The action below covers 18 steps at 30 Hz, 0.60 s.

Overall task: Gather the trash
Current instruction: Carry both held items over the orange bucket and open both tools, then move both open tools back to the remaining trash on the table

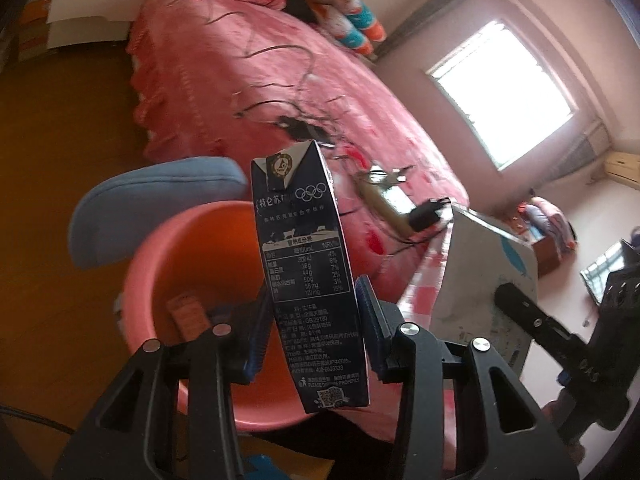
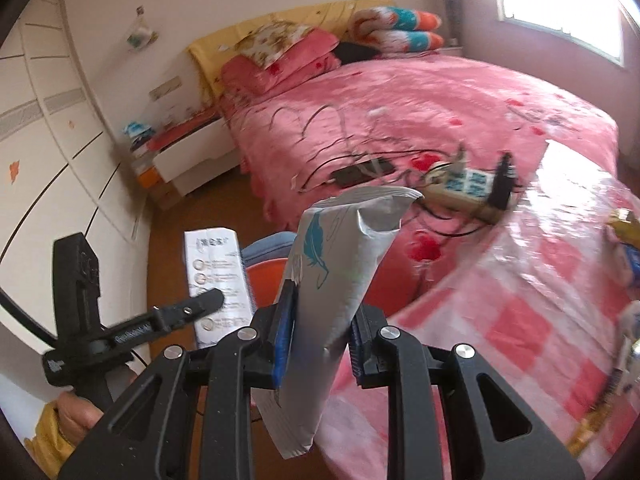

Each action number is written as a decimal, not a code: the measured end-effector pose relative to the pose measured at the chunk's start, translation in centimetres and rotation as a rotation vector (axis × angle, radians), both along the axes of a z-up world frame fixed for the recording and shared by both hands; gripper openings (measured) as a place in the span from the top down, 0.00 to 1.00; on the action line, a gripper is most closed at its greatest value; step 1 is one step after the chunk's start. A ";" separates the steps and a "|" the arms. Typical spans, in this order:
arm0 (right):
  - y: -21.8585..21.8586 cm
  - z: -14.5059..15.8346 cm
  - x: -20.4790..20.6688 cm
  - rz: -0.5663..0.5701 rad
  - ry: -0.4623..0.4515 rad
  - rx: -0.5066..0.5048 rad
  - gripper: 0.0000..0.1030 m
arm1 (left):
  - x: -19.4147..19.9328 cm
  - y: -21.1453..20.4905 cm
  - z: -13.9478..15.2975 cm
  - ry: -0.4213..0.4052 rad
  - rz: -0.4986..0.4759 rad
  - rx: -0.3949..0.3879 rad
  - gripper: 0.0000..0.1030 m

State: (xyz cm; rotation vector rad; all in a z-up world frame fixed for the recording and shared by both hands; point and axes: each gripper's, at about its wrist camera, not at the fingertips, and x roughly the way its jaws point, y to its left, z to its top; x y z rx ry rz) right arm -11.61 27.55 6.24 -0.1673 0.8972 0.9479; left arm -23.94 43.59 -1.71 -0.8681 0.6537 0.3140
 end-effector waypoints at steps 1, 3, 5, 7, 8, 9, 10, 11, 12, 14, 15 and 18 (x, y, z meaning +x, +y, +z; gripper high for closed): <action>0.6 -0.5 0.2 0.005 0.011 -0.002 0.72 | -0.1 0.2 -0.4 0.023 0.016 0.007 0.58; 1.6 -1.4 0.3 0.031 0.042 -0.003 0.65 | -0.1 0.6 -1.2 0.062 0.035 0.014 0.51; 1.8 -2.3 0.8 0.007 0.083 0.002 0.40 | -0.4 0.9 -1.9 0.088 0.060 0.015 0.37; 1.2 -2.3 1.0 -0.012 0.107 0.030 0.33 | -0.7 1.1 -2.1 0.101 0.068 0.034 0.35; 0.9 -2.2 1.0 -0.022 0.100 0.031 0.30 | -0.8 1.2 -2.2 0.106 0.069 0.044 0.33; 0.5 -2.0 1.1 -0.043 0.078 0.024 0.25 | -1.0 1.2 -2.3 0.109 0.073 0.051 0.32; 0.1 -1.8 1.1 -0.057 0.064 0.024 0.22 | -1.2 1.3 -2.3 0.111 0.077 0.054 0.31; -0.4 -1.5 1.1 -0.073 0.048 0.027 0.21 | -1.2 1.3 -2.2 0.112 0.080 0.058 0.31; -0.9 -1.2 1.1 -0.087 0.034 0.026 0.20 | -1.3 1.2 -2.1 0.113 0.081 0.067 0.31; -1.9 -0.9 1.0 -0.115 0.008 0.015 0.16 | -1.2 1.0 -1.9 0.114 0.075 0.088 0.30; -2.4 -0.8 1.0 -0.128 -0.003 0.013 0.14 | -0.9 0.8 -1.8 0.114 0.071 0.094 0.30; -4.0 -0.5 0.9 -0.154 -0.017 0.010 0.12 | -0.6 0.1 -1.3 0.108 0.050 0.105 0.30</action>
